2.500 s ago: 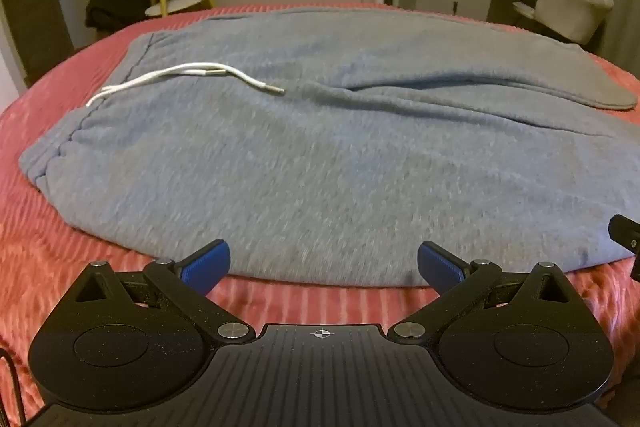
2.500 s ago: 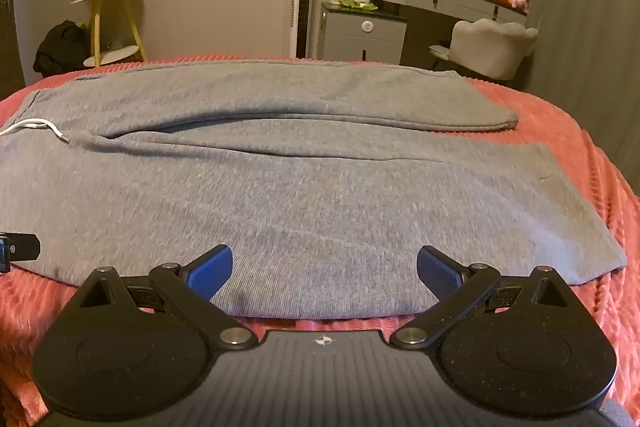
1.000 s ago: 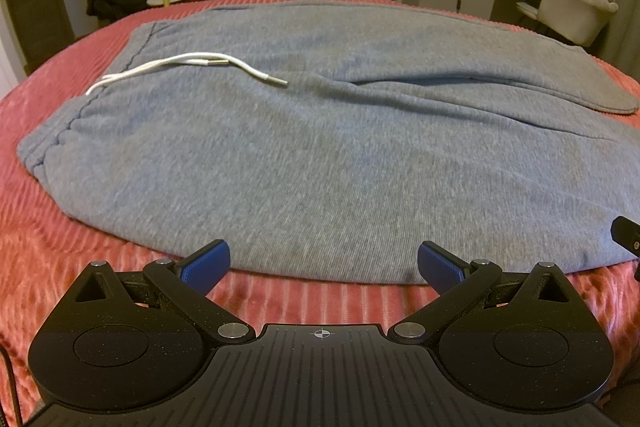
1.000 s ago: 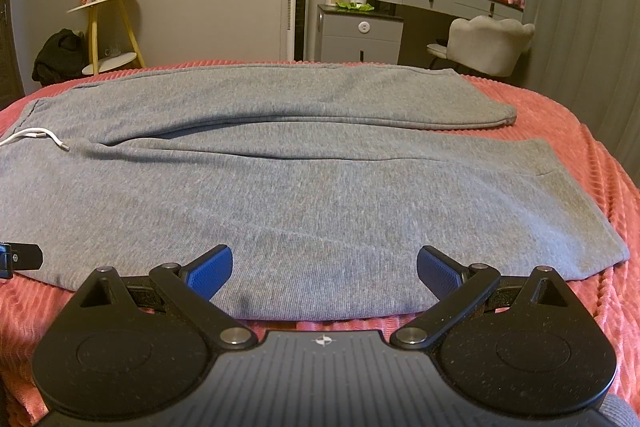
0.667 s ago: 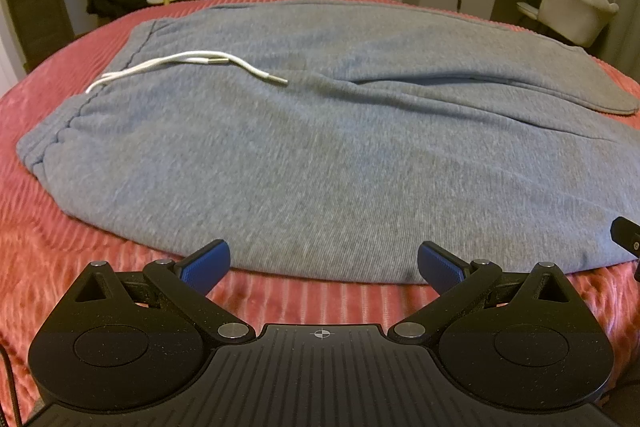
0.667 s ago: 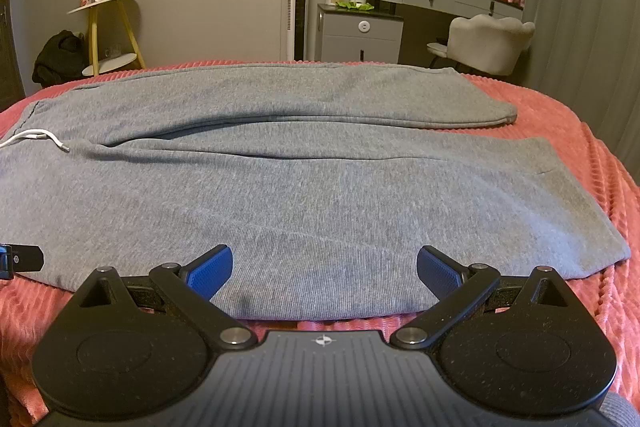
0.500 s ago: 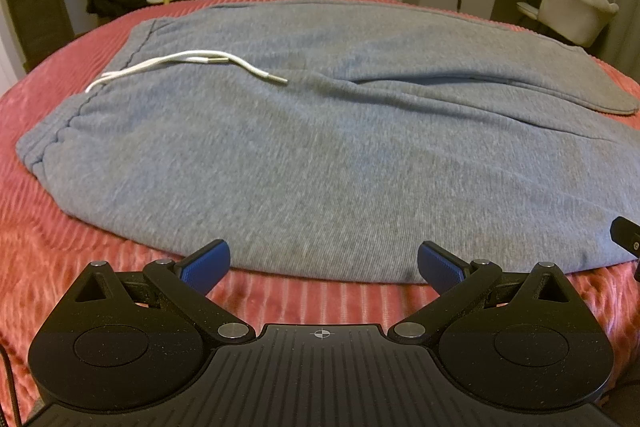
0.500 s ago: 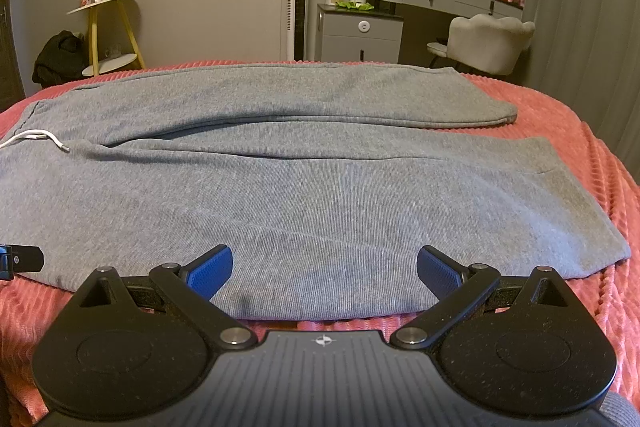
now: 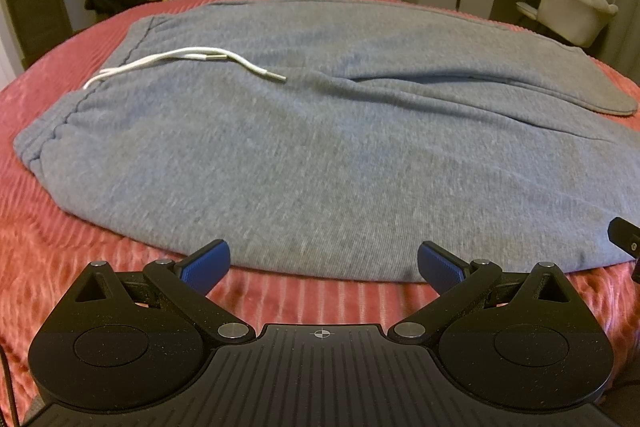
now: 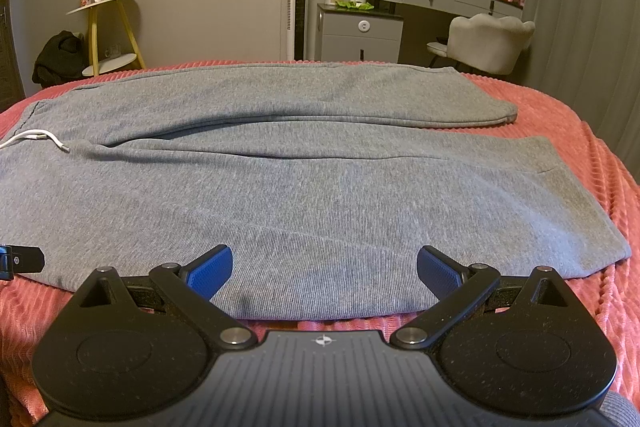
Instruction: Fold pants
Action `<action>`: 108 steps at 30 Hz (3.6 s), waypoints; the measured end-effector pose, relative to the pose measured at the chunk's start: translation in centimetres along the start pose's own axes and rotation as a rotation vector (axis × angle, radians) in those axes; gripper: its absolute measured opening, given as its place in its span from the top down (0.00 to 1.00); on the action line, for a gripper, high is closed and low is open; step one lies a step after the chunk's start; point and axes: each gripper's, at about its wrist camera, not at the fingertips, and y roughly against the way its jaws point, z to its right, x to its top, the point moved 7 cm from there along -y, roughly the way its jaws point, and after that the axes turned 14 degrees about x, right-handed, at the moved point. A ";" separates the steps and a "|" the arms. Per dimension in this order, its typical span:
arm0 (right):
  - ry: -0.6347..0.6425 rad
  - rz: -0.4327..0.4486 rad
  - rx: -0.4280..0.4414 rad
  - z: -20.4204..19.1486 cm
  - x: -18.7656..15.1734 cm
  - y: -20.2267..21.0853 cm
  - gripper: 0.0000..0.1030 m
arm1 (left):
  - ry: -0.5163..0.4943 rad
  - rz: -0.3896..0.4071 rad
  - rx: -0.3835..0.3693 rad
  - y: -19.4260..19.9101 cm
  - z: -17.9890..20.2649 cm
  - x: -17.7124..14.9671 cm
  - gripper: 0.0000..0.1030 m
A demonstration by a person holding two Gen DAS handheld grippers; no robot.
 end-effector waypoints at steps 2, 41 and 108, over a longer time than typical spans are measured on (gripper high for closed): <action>-0.001 -0.001 0.000 -0.1 0.0 -0.1 0.04 | 0.001 -0.003 -0.003 0.0 0.0 0.0 0.00; -0.276 -0.034 0.147 3.6 1.9 -4.2 0.04 | 0.092 -0.001 -0.042 -0.4 -1.3 2.3 0.00; -1.151 0.374 0.130 26.3 4.5 -15.5 0.87 | 0.738 -0.163 -0.243 -25.4 -3.8 26.9 0.49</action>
